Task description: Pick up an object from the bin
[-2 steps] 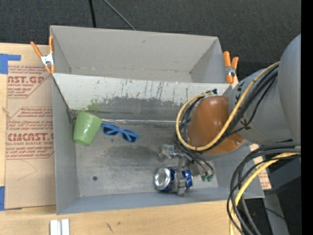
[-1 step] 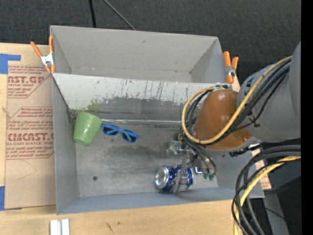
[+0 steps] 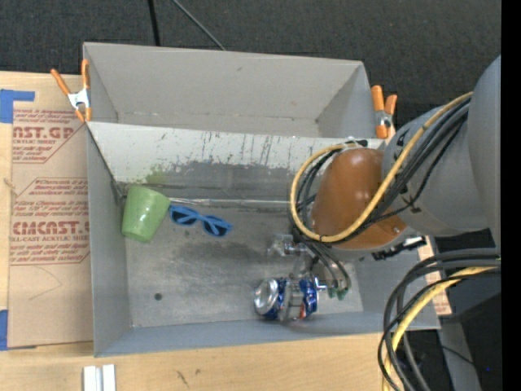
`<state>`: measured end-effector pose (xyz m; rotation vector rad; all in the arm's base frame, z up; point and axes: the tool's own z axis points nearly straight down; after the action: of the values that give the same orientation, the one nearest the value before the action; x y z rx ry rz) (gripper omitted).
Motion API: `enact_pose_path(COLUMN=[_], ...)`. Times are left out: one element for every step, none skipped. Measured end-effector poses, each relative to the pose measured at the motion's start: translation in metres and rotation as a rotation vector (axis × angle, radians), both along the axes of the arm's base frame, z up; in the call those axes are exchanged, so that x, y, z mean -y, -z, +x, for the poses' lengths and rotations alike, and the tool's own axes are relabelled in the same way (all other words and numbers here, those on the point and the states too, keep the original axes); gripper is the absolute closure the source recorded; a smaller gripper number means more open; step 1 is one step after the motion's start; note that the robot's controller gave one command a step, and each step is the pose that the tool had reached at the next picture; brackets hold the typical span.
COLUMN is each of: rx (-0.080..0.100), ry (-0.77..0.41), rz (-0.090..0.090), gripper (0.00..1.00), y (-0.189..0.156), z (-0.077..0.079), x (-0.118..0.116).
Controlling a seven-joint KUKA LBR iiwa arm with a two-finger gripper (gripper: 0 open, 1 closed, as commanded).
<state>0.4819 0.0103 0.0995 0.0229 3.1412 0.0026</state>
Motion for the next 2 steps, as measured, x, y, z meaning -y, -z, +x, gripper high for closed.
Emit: enact_pose_path(rx=[0.005, 0.008], ry=[0.06, 0.06], rz=[0.0, 0.001], gripper=[0.0, 0.0], y=[0.03, 0.0297], z=[-0.0008, 0.0001], x=[0.0024, 0.0022])
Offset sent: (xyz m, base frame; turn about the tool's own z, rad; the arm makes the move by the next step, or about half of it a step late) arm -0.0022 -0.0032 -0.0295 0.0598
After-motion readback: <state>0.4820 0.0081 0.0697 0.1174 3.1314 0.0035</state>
